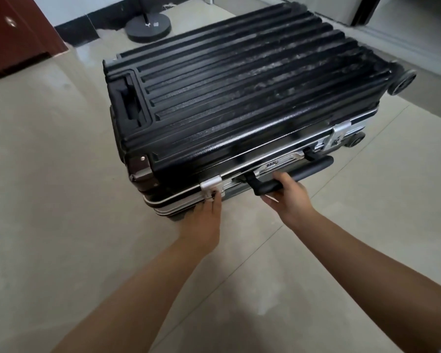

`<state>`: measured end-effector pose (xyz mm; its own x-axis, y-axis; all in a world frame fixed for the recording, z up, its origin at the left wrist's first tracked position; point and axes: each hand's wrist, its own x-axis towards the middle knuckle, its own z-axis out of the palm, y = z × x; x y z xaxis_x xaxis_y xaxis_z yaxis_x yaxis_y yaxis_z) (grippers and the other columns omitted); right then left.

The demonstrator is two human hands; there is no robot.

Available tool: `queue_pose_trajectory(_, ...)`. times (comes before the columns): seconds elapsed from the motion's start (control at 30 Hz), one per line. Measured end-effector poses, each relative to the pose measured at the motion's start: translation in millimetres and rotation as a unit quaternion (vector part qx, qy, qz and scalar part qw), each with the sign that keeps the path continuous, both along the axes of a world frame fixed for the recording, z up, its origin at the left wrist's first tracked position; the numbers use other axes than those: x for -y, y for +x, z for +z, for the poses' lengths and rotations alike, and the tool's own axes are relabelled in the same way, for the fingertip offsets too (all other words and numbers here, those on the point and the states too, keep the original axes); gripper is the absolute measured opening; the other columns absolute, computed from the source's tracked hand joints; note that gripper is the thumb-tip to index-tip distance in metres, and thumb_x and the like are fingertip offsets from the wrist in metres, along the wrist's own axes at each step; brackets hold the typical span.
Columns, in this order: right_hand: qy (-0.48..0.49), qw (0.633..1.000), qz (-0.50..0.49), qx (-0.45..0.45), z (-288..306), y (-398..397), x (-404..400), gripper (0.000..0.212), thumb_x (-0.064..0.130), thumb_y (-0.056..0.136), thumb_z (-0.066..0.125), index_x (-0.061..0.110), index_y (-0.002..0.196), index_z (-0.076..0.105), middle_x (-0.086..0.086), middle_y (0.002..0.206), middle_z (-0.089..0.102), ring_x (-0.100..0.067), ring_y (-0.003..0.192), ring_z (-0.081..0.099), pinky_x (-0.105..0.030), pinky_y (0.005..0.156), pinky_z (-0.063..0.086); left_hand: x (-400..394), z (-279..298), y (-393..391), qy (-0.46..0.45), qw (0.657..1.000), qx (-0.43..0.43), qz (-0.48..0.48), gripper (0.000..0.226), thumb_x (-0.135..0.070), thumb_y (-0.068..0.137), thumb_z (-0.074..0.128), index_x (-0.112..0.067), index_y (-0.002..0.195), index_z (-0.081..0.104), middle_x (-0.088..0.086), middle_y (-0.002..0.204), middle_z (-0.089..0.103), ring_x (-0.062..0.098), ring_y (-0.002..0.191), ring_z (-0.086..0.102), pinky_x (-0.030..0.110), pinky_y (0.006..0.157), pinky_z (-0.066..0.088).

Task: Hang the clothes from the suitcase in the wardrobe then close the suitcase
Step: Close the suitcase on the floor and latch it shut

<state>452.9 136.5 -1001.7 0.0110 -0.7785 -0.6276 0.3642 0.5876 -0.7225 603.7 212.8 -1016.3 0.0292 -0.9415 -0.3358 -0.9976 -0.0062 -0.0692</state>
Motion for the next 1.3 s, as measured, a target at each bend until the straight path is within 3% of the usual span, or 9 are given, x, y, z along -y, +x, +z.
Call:
queue_pose_trajectory(0.13,0.000,1.000,0.004,0.002,-0.8,-3.7,2.6,0.015,0.010,0.089,0.051,0.011,0.075,0.047,-0.005,0.070,0.052,-0.019,0.069,0.058,-0.030,0.067,0.051,-2.8,-3.6,-1.0,0.038,0.999,-0.028,0.014,0.069,-0.016,0.096,0.033,-0.015,0.146,-0.014,0.007,0.125,0.054,0.024,0.105,0.057,0.032,0.082,0.045)
queue_pose_trajectory(0.33,0.001,1.000,0.006,0.006,-2.2,-4.3,0.8,0.013,0.010,0.089,0.052,0.010,0.078,0.046,-0.006,0.072,0.053,-0.019,0.069,0.058,-0.030,0.067,0.051,-6.8,-2.9,-1.9,0.051,0.980,-0.153,0.120,0.069,-0.015,0.094,0.037,-0.026,0.147,-0.006,0.013,0.105,0.063,0.028,0.095,0.060,0.031,0.076,0.045)
queue_pose_trajectory(0.53,0.000,1.000,0.022,-0.012,8.6,-0.3,3.9,0.015,0.014,0.089,0.054,0.010,0.075,0.049,-0.006,0.072,0.052,-0.018,0.066,0.055,-0.028,0.063,0.049,-1.1,-5.7,0.7,-0.084,0.974,-0.176,0.116,0.049,-0.009,0.093,0.039,-0.014,0.141,0.032,0.009,0.133,0.046,0.025,0.123,0.041,0.032,0.098,0.036)
queue_pose_trajectory(0.63,-0.001,0.999,0.022,-0.028,20.4,5.8,12.5,0.018,0.017,0.088,0.056,0.012,0.073,0.050,-0.005,0.065,0.050,-0.015,0.059,0.051,-0.026,0.059,0.048,1.5,-9.4,10.5,-0.145,0.965,-0.163,0.143,0.037,-0.012,0.095,0.039,-0.012,0.130,0.049,0.007,0.129,0.051,0.024,0.119,0.045,0.031,0.093,0.040)
queue_pose_trajectory(0.83,0.019,1.000,-0.006,-0.019,32.0,14.7,26.0,0.018,0.015,0.086,0.058,0.012,0.071,0.048,0.001,0.048,0.048,-0.008,0.039,0.043,-0.015,0.038,0.040,-8.8,-14.6,2.2,-0.190,0.943,-0.214,0.168,0.040,-0.009,0.091,0.044,-0.010,0.130,0.052,0.010,0.131,0.050,0.029,0.117,0.050,0.037,0.087,0.046)
queue_pose_trajectory(0.9,0.023,0.999,-0.021,-0.005,32.1,16.4,27.4,0.019,0.013,0.085,0.057,0.013,0.070,0.047,0.002,0.042,0.046,-0.006,0.028,0.039,-0.012,0.035,0.037,-6.2,-14.7,1.0,-0.227,0.929,-0.233,0.178,0.033,-0.010,0.089,0.050,-0.004,0.119,0.060,0.015,0.120,0.057,0.032,0.110,0.054,0.039,0.085,0.049)
queue_pose_trajectory(0.97,0.027,0.999,-0.028,0.001,31.1,17.9,26.7,0.019,0.013,0.085,0.056,0.013,0.068,0.047,0.000,0.051,0.044,-0.005,0.025,0.037,-0.011,0.034,0.035,1.4,-12.2,3.4,-0.228,0.920,-0.240,0.210,0.025,-0.015,0.088,0.056,-0.002,0.108,0.065,0.015,0.110,0.061,0.032,0.103,0.056,0.037,0.080,0.047)
queue_pose_trajectory(1.1,0.028,0.999,-0.025,0.005,30.0,18.3,25.1,0.021,0.013,0.085,0.055,0.013,0.067,0.046,-0.001,0.054,0.042,-0.005,0.024,0.036,-0.011,0.033,0.034,6.0,-12.2,4.9,-0.221,0.940,-0.218,0.138,0.031,-0.023,0.075,0.045,-0.009,0.073,0.073,0.006,0.070,0.068,0.022,0.057,0.065,0.019,0.044,0.046)
queue_pose_trajectory(1.3,0.040,0.999,-0.027,-0.005,28.7,18.7,25.2,0.021,0.013,0.085,0.056,0.013,0.067,0.046,-0.001,0.055,0.041,-0.007,0.027,0.036,-0.011,0.034,0.034,2.1,-27.3,3.0,-0.233,0.967,-0.099,0.033,0.040,-0.015,0.065,0.036,-0.009,0.074,0.075,0.002,0.060,0.065,0.020,0.051,0.063,0.016,0.037,0.041)
